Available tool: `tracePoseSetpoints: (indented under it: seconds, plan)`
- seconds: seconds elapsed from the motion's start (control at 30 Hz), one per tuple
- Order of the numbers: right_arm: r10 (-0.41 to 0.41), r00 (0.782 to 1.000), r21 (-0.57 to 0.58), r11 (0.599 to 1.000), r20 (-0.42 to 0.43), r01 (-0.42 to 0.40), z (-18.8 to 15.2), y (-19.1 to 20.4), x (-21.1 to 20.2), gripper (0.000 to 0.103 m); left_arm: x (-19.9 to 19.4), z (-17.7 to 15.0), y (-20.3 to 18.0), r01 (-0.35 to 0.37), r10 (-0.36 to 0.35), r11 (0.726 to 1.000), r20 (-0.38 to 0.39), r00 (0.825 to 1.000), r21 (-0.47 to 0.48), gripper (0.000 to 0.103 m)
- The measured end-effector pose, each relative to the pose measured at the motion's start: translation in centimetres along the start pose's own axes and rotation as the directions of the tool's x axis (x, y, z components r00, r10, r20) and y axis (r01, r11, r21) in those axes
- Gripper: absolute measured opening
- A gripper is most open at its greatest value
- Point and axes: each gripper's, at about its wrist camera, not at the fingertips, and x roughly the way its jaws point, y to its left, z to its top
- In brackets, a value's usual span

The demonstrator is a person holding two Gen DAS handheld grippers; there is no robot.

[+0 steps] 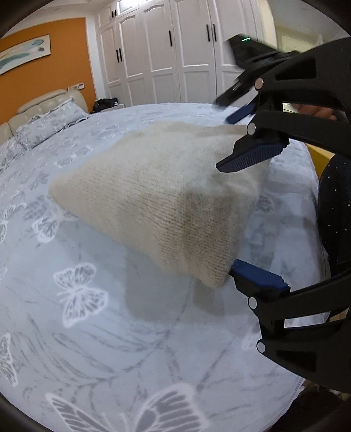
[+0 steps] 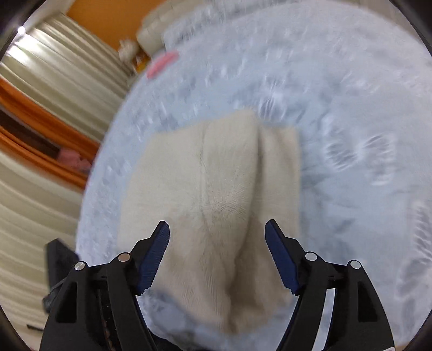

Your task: Fold small clothes

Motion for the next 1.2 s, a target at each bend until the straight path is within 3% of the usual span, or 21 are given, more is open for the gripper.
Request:
tracePoseSetpoints:
  seconds: [0.03,0.07,0.13,0.17,0.27,0.33,0.37,0.43,0.5,0.57,0.63,0.7,0.77,0.8,0.83,0.87,0.9,1.03,1.13,1.2]
  plan:
    - [0.013,0.998,0.012,1.0,-0.057,-0.012,0.5,0.0,2.2,0.047,0.2,0.0,-0.2,-0.012,0.012,1.0,0.001,1.0,0.002,0.064]
    - [0.01,0.997,0.006,1.0,-0.078,-0.01,0.4,0.0,2.5,0.012,0.1,-0.1,0.1,-0.018,0.018,1.0,0.001,1.0,0.005,0.064]
    - [0.019,1.0,-0.007,1.0,-0.02,-0.019,0.9,0.5,1.4,0.012,0.0,-0.3,-0.2,-0.026,0.026,0.999,0.005,1.0,0.023,0.065]
    - [0.028,0.997,-0.038,0.999,0.077,-0.025,1.2,1.1,-1.2,0.011,-0.1,-0.3,-0.3,-0.027,0.027,0.999,0.004,1.0,0.032,0.065]
    - [0.017,0.988,-0.044,0.999,0.156,-0.01,1.3,0.3,-3.2,0.011,0.4,-0.3,-0.4,-0.004,0.004,0.998,0.0,1.0,0.06,0.07]
    - [-0.106,0.993,-0.035,0.994,0.054,0.108,0.5,-2.0,0.3,0.012,0.9,-0.3,-0.6,-0.032,0.031,0.996,0.006,0.999,0.081,0.07]
    - [-0.116,0.993,-0.021,0.993,-0.002,0.116,-0.7,-3.9,2.6,0.012,1.3,-0.3,-0.8,-0.052,0.052,0.994,0.005,0.999,0.093,0.07]
    - [-0.064,0.997,-0.001,0.998,0.053,0.064,-1.0,-4.1,1.6,0.015,1.6,-0.4,-1.1,-0.077,0.077,0.991,0.006,0.997,0.112,0.072]
    - [-0.063,0.996,0.022,0.998,0.069,0.062,-0.9,-3.5,-0.7,0.026,1.2,-0.5,-1.7,-0.08,0.081,0.987,-0.007,0.997,0.138,0.072]
    - [-0.079,0.992,0.009,0.997,0.097,0.079,-1.5,-2.2,-2.6,0.027,0.2,-0.6,-1.7,-0.072,0.075,0.988,-0.018,0.997,0.135,0.078]
    - [-0.074,0.993,0.011,0.997,0.087,0.073,-2.2,-1.7,-3.8,0.037,-1.3,-0.8,-1.8,-0.053,0.054,0.99,-0.007,0.998,0.134,0.087]
    - [-0.049,0.996,0.02,0.999,0.078,0.048,-3.1,-0.8,-4.2,0.053,-3.2,-1.0,-1.4,-0.046,0.045,0.988,0.015,0.999,0.146,0.088]
    - [-0.043,0.997,0.017,0.999,0.063,0.042,-4.1,-0.2,-3.4,0.057,-4.7,-0.8,-0.8,-0.063,0.055,0.989,0.061,0.997,0.137,0.089]
    - [-0.041,0.998,0.014,0.999,0.041,0.041,-4.7,-0.5,-2.8,0.054,-5.3,-0.6,-0.4,-0.082,0.072,0.988,0.082,0.994,0.131,0.089]
    - [-0.039,0.999,0.013,0.999,0.013,0.039,-5.0,-0.6,-1.7,0.042,-5.6,-0.4,-0.1,-0.096,0.084,0.987,0.094,0.992,0.131,0.089]
    - [-0.036,0.999,0.006,0.999,-0.023,0.036,-5.5,-0.9,-0.7,0.015,-5.8,-0.2,0.2,-0.124,0.11,0.984,0.109,0.988,0.131,0.089]
    - [-0.05,0.998,0.004,0.999,-0.03,0.05,-5.6,-1.1,-0.4,0.014,-6.0,0.0,0.4,-0.158,0.143,0.979,0.119,0.983,0.129,0.089]
    - [-0.06,0.996,0.013,0.998,0.073,0.059,-5.3,-1.5,-2.7,0.014,-6.2,0.3,-0.7,-0.246,0.218,0.95,0.154,0.964,0.193,0.089]
    - [-0.149,0.988,-0.035,0.988,-0.028,0.148,-5.8,-2.5,0.8,0.015,-5.4,0.2,-2.4,-0.332,0.285,0.9,0.196,0.938,0.283,0.089]
    - [-0.156,0.988,-0.05,0.987,-0.013,0.155,-5.8,-1.8,0.2,0.019,-4.8,0.0,-3.2,-0.362,0.311,0.876,0.2,0.929,0.32,0.089]
